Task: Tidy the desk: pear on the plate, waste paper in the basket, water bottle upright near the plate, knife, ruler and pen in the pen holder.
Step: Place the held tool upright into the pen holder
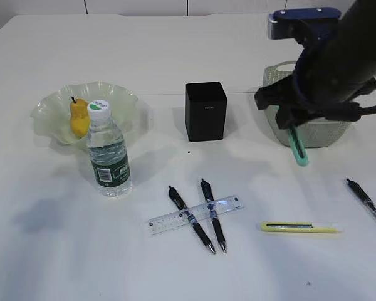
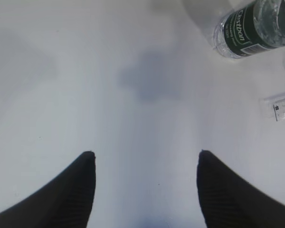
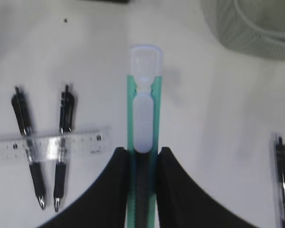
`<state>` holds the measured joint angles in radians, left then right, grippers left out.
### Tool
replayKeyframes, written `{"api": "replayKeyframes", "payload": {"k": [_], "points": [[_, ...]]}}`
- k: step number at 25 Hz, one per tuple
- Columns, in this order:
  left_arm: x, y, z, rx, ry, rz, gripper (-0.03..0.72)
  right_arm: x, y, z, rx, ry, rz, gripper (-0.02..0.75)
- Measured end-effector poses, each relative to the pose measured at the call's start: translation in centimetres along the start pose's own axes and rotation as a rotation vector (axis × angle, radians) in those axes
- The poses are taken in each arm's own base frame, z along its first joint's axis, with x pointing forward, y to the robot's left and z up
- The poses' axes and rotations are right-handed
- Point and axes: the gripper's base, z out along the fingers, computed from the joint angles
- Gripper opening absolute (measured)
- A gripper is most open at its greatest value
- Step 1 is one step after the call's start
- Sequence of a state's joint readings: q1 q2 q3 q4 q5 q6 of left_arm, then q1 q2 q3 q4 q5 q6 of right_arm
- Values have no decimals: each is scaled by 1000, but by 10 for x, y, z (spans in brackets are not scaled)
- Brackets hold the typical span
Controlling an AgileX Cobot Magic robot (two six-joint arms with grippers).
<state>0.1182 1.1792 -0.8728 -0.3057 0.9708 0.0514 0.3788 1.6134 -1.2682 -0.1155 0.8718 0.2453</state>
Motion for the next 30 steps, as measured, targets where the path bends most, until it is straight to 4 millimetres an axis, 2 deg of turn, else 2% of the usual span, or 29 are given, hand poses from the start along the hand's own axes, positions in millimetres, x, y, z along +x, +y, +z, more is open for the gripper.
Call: {"api": "replayKeyframes", "payload": {"k": [5, 7, 18, 22, 30], "points": [[0, 0, 0, -1, 2, 0, 474, -19, 3, 0, -38, -236, -26, 108], [0, 0, 0, 0, 2, 0, 474, -28, 6, 7, -52, -325, -44, 108], [1, -1, 0, 1, 6, 8, 474, -66, 28, 57, -174, -754, -154, 108], [1, -1, 0, 1, 6, 8, 474, -74, 33, 76, -166, -803, -235, 108], [1, -1, 0, -1, 6, 9, 474, -112, 33, 90, -146, -882, -248, 108]]}}
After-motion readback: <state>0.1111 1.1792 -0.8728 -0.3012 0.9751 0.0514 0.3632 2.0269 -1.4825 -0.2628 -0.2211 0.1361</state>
